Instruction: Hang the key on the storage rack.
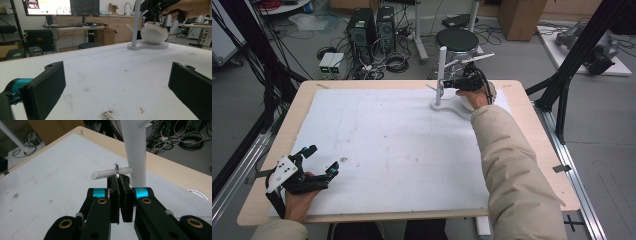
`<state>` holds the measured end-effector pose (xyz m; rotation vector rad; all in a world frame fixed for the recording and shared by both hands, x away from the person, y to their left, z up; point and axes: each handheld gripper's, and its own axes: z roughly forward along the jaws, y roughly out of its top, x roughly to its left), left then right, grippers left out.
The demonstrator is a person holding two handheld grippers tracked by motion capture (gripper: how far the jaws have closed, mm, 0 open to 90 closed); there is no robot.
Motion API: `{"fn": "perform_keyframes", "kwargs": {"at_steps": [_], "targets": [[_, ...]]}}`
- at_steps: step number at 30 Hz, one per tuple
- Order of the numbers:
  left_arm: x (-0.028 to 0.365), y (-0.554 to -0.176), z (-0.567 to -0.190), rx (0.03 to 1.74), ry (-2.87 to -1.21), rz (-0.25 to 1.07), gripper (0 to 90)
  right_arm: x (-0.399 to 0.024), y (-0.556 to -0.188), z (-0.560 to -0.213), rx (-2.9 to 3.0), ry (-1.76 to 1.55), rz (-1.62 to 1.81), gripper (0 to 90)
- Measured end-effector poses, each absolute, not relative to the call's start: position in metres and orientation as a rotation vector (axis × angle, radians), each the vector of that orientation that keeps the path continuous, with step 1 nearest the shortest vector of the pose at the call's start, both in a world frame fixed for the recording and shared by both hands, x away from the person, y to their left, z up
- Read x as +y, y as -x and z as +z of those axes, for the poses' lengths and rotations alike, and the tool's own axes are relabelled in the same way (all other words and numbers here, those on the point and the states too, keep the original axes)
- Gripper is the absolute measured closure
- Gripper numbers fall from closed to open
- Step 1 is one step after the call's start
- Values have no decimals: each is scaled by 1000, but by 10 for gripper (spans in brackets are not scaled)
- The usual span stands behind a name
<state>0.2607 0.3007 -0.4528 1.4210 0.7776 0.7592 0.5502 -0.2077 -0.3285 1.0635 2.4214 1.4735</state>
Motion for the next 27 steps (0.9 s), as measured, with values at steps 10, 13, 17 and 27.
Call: {"fn": "perform_keyframes", "kwargs": {"at_steps": [10, 13, 17, 27], "targets": [[301, -261, -453, 779, -1420, 758, 17, -204, -552, -332, 2387, -1101, 1455, 854], [301, -261, -453, 778, -1422, 757, 17, -207, -552, -331, 2383, -1110, 1464, 854], [301, -261, -453, 777, -1423, 758, 17, -209, -550, -329, 2384, -1116, 1464, 850], [303, -262, -453, 788, -1413, 737, 17, -227, -521, -304, 2385, -1079, 1536, 572]]}}
